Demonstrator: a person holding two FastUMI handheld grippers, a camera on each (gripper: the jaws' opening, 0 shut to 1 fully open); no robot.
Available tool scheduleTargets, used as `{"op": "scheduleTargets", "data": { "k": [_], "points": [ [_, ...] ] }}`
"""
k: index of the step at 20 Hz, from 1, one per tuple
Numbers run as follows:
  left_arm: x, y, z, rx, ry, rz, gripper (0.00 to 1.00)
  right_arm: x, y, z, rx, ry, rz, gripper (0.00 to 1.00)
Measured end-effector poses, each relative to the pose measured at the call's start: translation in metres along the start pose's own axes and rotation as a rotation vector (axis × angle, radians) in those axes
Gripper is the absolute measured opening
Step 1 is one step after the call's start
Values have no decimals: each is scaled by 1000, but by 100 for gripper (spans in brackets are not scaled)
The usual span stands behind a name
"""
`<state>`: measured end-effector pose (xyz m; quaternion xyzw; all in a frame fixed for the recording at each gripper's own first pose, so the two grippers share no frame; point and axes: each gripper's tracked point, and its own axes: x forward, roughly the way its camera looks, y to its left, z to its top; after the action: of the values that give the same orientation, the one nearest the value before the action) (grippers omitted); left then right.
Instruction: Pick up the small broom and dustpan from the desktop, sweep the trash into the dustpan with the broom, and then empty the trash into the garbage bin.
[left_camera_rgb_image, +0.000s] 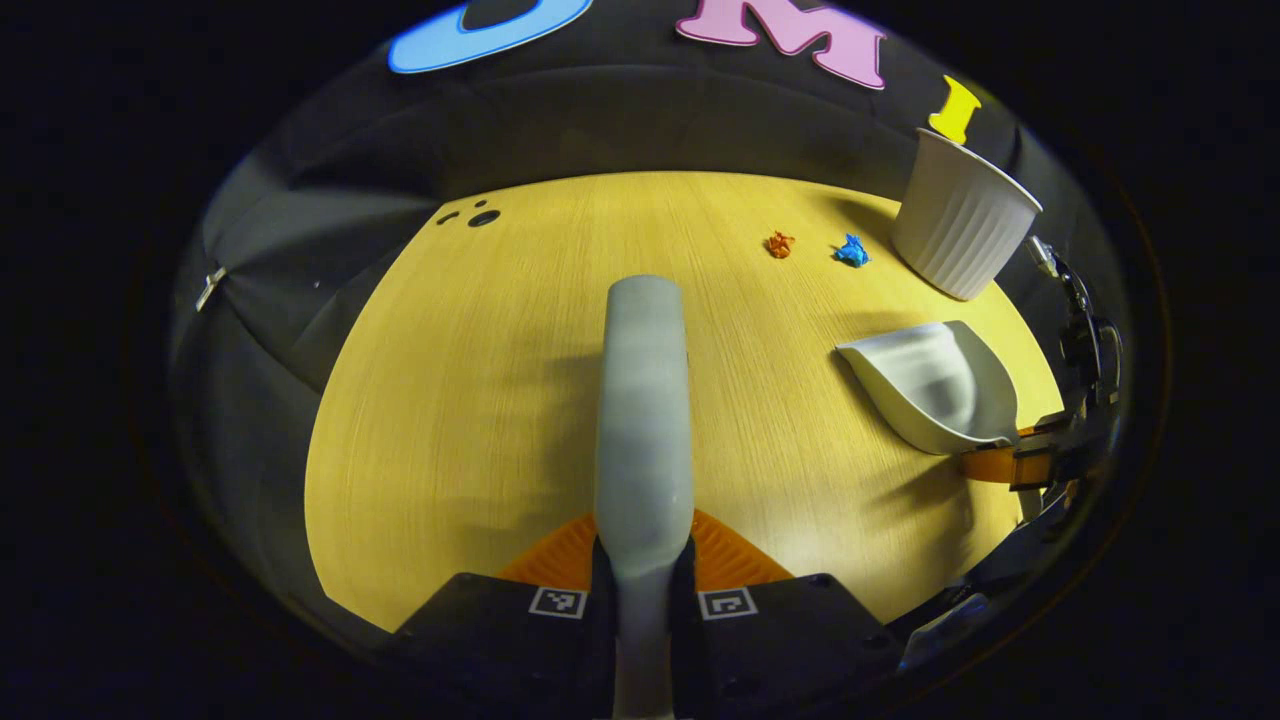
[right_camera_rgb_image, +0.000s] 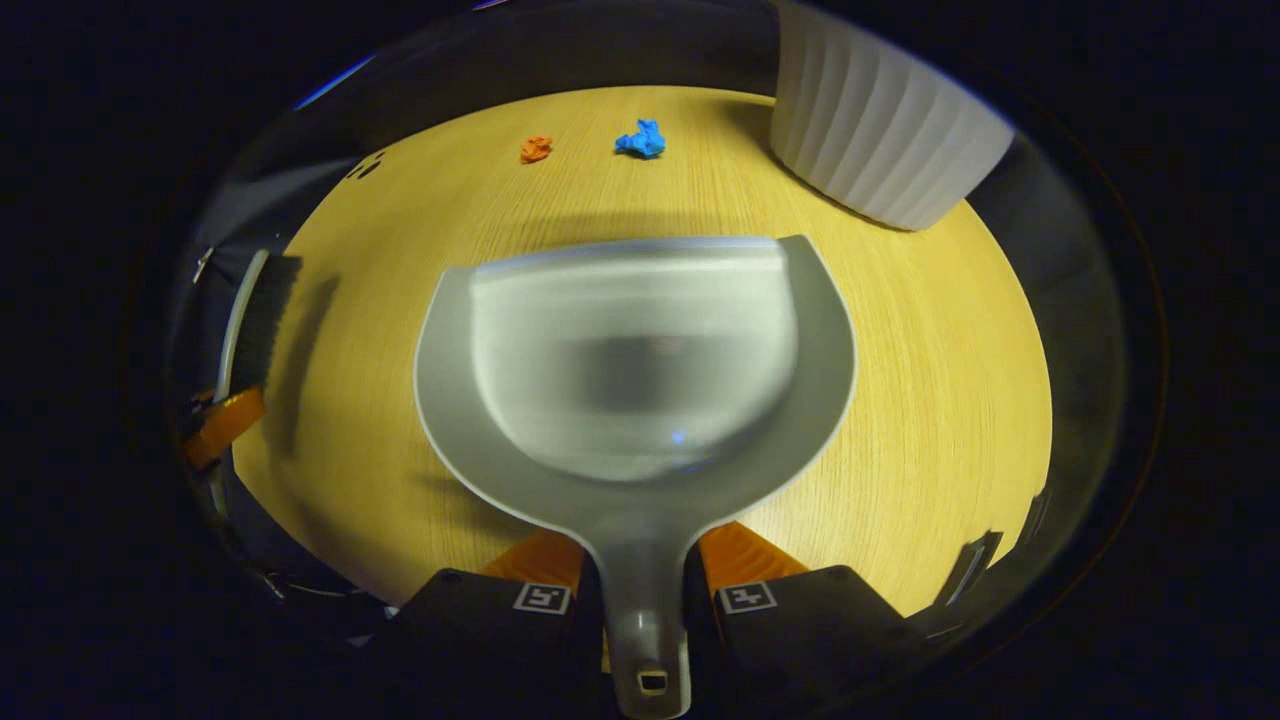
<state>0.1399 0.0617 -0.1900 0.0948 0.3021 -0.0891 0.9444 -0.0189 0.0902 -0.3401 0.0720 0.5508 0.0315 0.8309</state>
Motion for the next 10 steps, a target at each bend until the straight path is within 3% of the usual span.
{"op": "scheduleTargets", "data": {
  "k": [2,5,6,10],
  "points": [
    [17,3,11,30,6,0,26,-2,1,-2,4,23,32,34],
    [41,3,41,75,11,-25,27,-2,1,-1,18,36,73,37],
    [48,2,51,92,16,-31,24,-2,-1,-2,9,40,73,33],
    [80,-14,104,151,19,-70,26,-5,-9,-3,-37,46,64,36]
  ]
}}
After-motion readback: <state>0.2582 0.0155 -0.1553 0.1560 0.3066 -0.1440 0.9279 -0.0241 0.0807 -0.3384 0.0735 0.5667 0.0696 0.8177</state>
